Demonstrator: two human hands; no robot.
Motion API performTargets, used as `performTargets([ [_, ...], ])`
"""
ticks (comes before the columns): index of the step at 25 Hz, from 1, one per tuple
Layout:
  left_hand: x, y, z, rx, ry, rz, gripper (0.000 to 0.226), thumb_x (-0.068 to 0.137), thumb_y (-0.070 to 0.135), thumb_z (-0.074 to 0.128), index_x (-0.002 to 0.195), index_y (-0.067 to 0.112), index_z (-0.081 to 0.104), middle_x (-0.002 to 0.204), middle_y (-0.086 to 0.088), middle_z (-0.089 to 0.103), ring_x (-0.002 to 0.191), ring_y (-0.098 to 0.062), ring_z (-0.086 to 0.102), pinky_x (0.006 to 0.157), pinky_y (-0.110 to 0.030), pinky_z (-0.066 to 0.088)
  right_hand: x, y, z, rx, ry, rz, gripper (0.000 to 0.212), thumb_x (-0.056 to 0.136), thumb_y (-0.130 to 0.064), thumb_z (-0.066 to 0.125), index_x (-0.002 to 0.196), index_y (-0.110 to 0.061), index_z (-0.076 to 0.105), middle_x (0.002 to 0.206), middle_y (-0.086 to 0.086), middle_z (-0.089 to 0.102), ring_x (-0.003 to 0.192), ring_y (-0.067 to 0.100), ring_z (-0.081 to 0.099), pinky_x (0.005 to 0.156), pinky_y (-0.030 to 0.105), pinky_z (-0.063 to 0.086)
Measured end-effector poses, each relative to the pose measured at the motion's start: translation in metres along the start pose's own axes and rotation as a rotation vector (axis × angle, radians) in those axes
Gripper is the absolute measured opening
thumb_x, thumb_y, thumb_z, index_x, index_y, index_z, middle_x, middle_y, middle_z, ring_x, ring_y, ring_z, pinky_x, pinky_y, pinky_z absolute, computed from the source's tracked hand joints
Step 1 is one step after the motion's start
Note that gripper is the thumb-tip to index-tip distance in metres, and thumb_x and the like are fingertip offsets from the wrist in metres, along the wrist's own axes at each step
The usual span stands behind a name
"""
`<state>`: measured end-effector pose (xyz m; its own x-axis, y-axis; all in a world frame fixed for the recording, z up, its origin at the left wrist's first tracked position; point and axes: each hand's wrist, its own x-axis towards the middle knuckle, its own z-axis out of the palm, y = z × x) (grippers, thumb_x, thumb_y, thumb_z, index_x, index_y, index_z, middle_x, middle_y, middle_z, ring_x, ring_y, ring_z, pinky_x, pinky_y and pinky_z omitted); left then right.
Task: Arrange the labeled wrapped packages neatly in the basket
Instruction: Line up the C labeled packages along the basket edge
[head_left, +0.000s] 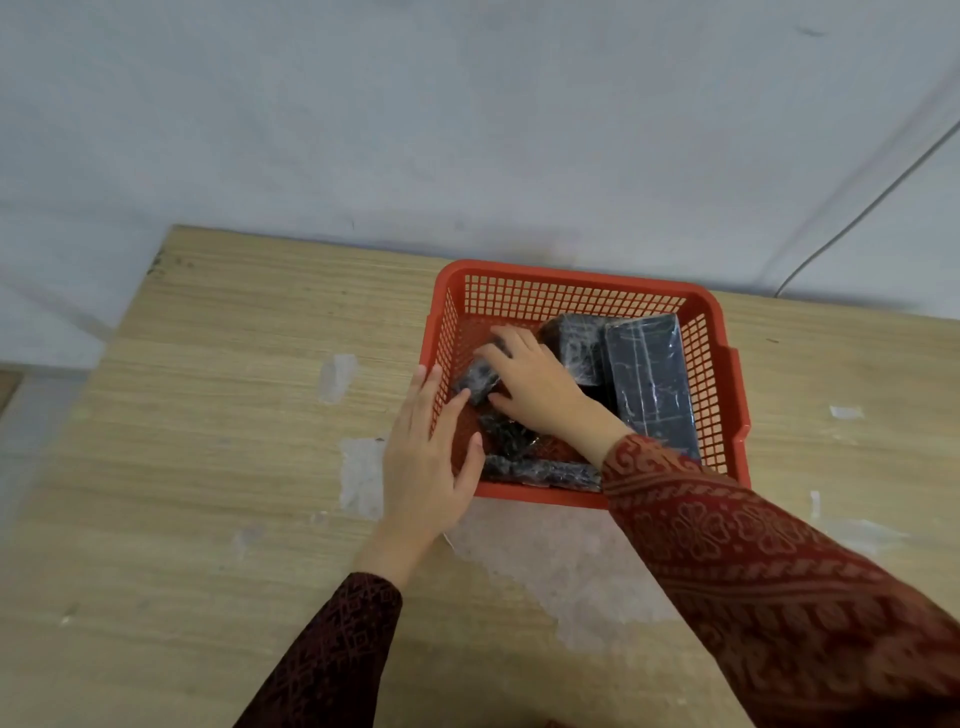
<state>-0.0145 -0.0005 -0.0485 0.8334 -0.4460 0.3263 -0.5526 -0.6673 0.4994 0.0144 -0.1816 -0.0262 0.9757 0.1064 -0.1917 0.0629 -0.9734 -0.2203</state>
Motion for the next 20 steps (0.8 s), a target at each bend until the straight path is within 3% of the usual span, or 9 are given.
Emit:
performTargets([
  [3,0.000,-0.002,0.002,-0.041,0.020,0.000,0.039,0.095,0.031,0.046,0.124,0.009,0.059,0.144,-0.014,0.047,0.147,-0.023,0.023,0.118,-0.029,0.021,0.022,0.001,0.006,-0.136,-0.122,-0.017,0.060,0.083,-0.018,0.063,0.137,-0.012,0.037,0.147,0.016,0.034,0.135,0.035,0.030,0.103,0.047,0.035],
  [8,0.000,-0.004,0.004,-0.079,0.019,0.000,0.036,0.094,0.030,0.048,0.120,0.009,0.062,0.140,-0.013,0.051,0.146,-0.024,0.024,0.118,-0.029,0.023,0.040,0.002,0.000,-0.295,-0.068,-0.096,0.047,0.086,-0.015,0.055,0.132,-0.014,0.044,0.132,0.011,0.052,0.122,0.034,0.044,0.097,0.046,0.037],
  [11,0.001,-0.003,0.002,-0.103,0.016,-0.003,0.034,0.093,0.028,0.049,0.117,0.009,0.063,0.137,-0.013,0.054,0.146,-0.024,0.025,0.116,-0.029,0.025,0.046,0.011,-0.016,-0.019,-0.064,-0.051,0.033,0.087,-0.020,0.055,0.120,-0.013,0.052,0.116,0.012,0.064,0.104,0.032,0.058,0.083,0.042,0.045],
  [14,0.002,0.000,-0.001,-0.117,0.017,-0.012,0.032,0.093,0.026,0.050,0.115,0.009,0.065,0.135,-0.013,0.056,0.146,-0.024,0.026,0.115,-0.030,0.028,0.052,0.022,-0.039,0.391,-0.152,0.078,0.032,0.088,-0.023,0.061,0.113,-0.009,0.048,0.102,0.010,0.060,0.088,0.027,0.057,0.067,0.034,0.043],
  [17,0.002,0.000,-0.003,-0.121,0.018,-0.012,0.030,0.092,0.025,0.051,0.112,0.008,0.066,0.133,-0.013,0.057,0.146,-0.025,0.026,0.114,-0.032,0.030,0.057,0.032,-0.055,0.500,-0.249,0.124,0.039,0.086,-0.029,0.066,0.115,-0.007,0.051,0.114,0.010,0.062,0.099,0.030,0.061,0.087,0.044,0.051],
  [20,0.002,0.001,-0.003,-0.119,0.019,-0.006,0.029,0.092,0.025,0.052,0.108,0.007,0.067,0.129,-0.013,0.060,0.145,-0.026,0.027,0.112,-0.034,0.033,0.060,0.039,-0.061,0.532,-0.224,0.115,0.028,0.083,-0.033,0.070,0.097,-0.013,0.056,0.105,0.009,0.063,0.095,0.030,0.059,0.088,0.045,0.047],
])
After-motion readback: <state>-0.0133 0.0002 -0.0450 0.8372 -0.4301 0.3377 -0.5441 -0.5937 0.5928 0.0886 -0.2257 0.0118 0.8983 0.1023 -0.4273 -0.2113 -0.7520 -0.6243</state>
